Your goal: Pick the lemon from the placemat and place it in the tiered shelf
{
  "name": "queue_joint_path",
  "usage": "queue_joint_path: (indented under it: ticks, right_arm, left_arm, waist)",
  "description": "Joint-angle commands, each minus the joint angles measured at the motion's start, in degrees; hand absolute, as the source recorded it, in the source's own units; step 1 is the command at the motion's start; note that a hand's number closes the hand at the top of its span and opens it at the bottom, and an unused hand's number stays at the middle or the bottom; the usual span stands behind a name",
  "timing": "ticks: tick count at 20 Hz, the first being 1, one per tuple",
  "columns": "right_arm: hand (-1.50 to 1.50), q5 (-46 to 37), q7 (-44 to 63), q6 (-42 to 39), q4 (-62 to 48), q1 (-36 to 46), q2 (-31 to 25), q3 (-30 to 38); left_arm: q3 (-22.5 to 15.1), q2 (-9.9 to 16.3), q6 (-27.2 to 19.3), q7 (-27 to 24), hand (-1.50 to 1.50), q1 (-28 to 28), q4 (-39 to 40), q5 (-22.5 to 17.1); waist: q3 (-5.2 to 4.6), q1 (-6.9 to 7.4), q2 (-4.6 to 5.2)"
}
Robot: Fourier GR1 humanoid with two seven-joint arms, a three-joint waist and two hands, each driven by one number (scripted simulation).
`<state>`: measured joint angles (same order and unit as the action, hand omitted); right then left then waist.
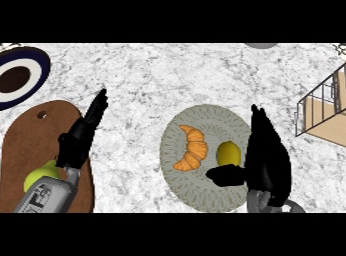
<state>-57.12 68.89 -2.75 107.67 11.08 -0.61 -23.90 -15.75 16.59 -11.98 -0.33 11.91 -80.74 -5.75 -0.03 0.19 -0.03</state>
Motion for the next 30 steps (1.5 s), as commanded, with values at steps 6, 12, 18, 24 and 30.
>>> queue_joint_path:
  ticks: [6, 12, 18, 24, 30]
  right_arm:
    - [-1.50, 1.39, 8.29, -0.25, -3.52, -0.44, 0.58, 0.90]
    - [-1.50, -0.04, 9.69, 0.00, -5.24, -0.19, 0.58, 0.28]
    - [-1.50, 0.20, 8.45, 0.92, -8.76, 0.50, 0.59, 1.60]
    - [-1.50, -0.90, 5.10, 5.23, -10.83, -4.09, 0.59, -0.10]
    - [-1.50, 1.63, 4.18, 6.57, -14.36, 0.31, 0.59, 2.43]
  left_arm:
    - [1.11, -1.07, 0.44, 1.19, 0.00, -0.36, -0.22, 1.00]
    - [0.55, -2.69, -0.61, 0.85, 0.00, -1.02, 0.05, 2.95]
    - [0.76, -2.05, 1.27, 3.11, 0.00, -2.47, -4.52, 2.77]
    - [3.49, -2.21, 3.13, 1.43, 0.00, -0.92, -0.85, 2.50]
    - [4.73, -3.69, 3.89, 1.25, 0.00, 0.96, 0.66, 3.39]
  waist:
    - [0.02, -0.21, 0.01]
    - [0.02, -0.10, -0.03]
    - [0.03, 0.12, -0.06]
    - [0.03, -0.22, 0.00]
    - [0.03, -0.14, 0.05]
